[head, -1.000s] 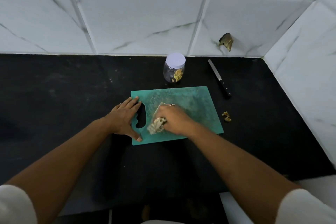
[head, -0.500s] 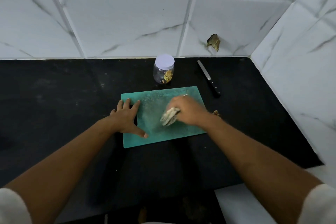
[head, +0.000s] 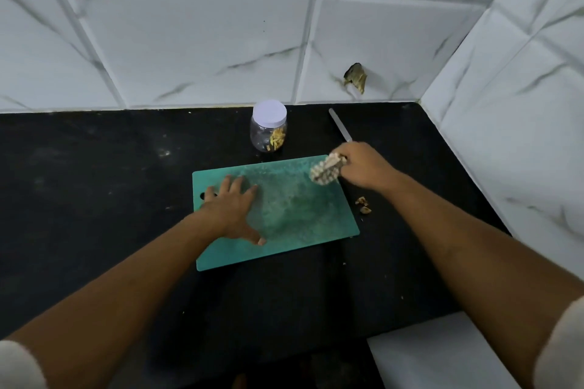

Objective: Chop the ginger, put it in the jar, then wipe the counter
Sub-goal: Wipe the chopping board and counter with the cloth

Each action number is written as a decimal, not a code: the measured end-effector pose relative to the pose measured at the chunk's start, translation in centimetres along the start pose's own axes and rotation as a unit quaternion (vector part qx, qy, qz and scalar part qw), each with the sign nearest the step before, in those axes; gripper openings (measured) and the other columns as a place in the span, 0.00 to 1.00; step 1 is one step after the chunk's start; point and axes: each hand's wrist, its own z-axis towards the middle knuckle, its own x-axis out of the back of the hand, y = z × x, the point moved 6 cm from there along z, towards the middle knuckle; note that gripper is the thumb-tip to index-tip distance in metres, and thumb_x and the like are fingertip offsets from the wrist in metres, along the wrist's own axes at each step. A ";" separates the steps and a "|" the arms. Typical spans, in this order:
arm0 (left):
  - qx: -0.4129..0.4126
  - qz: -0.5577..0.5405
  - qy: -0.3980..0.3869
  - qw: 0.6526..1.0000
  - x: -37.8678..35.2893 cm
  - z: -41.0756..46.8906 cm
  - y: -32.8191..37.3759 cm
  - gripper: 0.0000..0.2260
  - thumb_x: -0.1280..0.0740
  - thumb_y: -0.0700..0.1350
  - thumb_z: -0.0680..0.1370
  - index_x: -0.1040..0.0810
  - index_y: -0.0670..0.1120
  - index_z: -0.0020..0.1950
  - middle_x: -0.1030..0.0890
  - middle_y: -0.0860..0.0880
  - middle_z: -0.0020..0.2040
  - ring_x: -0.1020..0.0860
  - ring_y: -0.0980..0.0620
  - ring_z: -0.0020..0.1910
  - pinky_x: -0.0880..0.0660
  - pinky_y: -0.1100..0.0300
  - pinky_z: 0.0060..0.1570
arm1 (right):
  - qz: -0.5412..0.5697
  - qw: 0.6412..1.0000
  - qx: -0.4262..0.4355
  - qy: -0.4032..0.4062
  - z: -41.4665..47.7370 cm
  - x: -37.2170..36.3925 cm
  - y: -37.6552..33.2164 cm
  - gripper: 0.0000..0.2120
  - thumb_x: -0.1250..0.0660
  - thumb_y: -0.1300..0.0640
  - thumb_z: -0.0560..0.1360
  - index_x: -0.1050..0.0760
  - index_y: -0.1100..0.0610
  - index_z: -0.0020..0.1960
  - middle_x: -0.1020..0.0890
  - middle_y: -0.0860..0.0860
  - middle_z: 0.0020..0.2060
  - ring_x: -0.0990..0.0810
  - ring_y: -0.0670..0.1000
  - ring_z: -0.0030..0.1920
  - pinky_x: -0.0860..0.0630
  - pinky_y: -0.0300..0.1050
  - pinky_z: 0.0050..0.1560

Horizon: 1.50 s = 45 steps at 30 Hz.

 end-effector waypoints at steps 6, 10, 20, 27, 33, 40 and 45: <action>-0.040 0.001 -0.022 0.999 0.9 2.9 3.5 0.60 0.24 0.69 0.66 0.58 0.53 0.84 0.61 0.43 0.84 0.61 0.38 0.82 0.51 0.30 0.77 | -0.070 0.997 0.028 -0.012 3.2 -3.1 -0.8 0.16 0.34 0.66 0.74 0.16 0.56 0.58 0.17 0.57 0.52 0.18 0.60 0.55 0.22 0.53 0.55; -0.039 0.015 -0.018 0.999 0.4 2.9 3.2 0.61 0.23 0.70 0.65 0.60 0.53 0.84 0.63 0.44 0.83 0.62 0.39 0.82 0.52 0.32 0.78 | -0.079 0.996 -0.019 -0.024 1.1 -7.1 1.0 0.17 0.32 0.63 0.75 0.22 0.57 0.63 0.21 0.57 0.55 0.20 0.61 0.56 0.22 0.56 0.52; -0.039 0.012 -0.008 0.999 0.2 3.0 3.2 0.61 0.24 0.71 0.65 0.60 0.54 0.84 0.63 0.44 0.83 0.62 0.39 0.82 0.52 0.31 0.78 | -0.131 0.974 0.023 -0.184 -5.1 -2.7 3.4 0.13 0.34 0.65 0.73 0.17 0.56 0.55 0.17 0.52 0.51 0.19 0.53 0.53 0.21 0.50 0.54; -0.039 0.011 -0.010 0.999 0.3 3.0 3.2 0.62 0.24 0.71 0.64 0.61 0.54 0.84 0.63 0.44 0.83 0.62 0.39 0.82 0.52 0.32 0.78 | -0.084 0.984 0.114 -0.107 -3.3 -5.8 -1.6 0.16 0.29 0.63 0.74 0.15 0.47 0.57 0.17 0.48 0.54 0.19 0.51 0.52 0.21 0.51 0.54; -0.040 0.010 -0.008 0.999 0.0 3.1 3.0 0.62 0.25 0.72 0.64 0.61 0.54 0.84 0.63 0.44 0.83 0.62 0.39 0.82 0.53 0.32 0.78 | -0.177 0.964 0.092 -0.175 -6.6 -6.0 2.5 0.16 0.32 0.62 0.73 0.16 0.49 0.57 0.17 0.51 0.56 0.19 0.54 0.57 0.22 0.54 0.57; -0.042 0.008 -0.008 0.999 0.1 3.0 3.1 0.62 0.24 0.71 0.64 0.61 0.54 0.84 0.63 0.44 0.83 0.63 0.39 0.82 0.53 0.32 0.78 | -0.138 0.978 0.147 -0.058 -4.8 -3.8 -1.9 0.10 0.28 0.55 0.75 0.14 0.45 0.54 0.17 0.47 0.48 0.20 0.50 0.50 0.22 0.50 0.51; -0.046 0.000 0.001 0.999 0.0 3.2 2.9 0.62 0.25 0.72 0.64 0.60 0.55 0.84 0.63 0.45 0.84 0.62 0.40 0.82 0.53 0.32 0.78 | -0.140 0.975 0.131 -0.109 -6.7 -7.9 -0.5 0.19 0.32 0.58 0.75 0.17 0.42 0.62 0.20 0.51 0.57 0.21 0.55 0.56 0.24 0.52 0.57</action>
